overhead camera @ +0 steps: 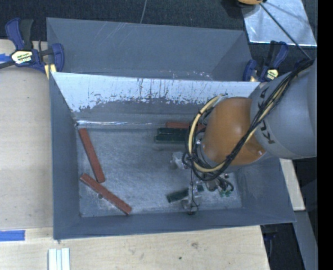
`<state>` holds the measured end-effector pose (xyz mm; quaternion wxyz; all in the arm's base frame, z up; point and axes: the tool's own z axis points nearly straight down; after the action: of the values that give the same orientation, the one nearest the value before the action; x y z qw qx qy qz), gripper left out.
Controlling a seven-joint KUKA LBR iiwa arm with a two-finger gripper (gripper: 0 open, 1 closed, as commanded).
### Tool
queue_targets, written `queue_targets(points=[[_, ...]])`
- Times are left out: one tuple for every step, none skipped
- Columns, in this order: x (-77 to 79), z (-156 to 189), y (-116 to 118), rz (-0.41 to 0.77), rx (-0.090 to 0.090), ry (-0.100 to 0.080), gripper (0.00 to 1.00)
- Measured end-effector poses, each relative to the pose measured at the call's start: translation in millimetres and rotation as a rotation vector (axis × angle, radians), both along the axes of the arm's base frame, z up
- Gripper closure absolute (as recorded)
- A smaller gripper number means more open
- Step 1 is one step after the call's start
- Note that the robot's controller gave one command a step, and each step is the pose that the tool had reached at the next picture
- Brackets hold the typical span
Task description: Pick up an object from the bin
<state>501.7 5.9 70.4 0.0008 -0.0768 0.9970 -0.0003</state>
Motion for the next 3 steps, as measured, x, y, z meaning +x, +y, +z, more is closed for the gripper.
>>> queue_targets(points=[[0.1,0,0,0.000,0.000,0.000,1.00],[0.2,0,0,0.000,0.000,0.000,1.00],[22.0,99,-24,0.016,0.000,-0.001,1.00]])
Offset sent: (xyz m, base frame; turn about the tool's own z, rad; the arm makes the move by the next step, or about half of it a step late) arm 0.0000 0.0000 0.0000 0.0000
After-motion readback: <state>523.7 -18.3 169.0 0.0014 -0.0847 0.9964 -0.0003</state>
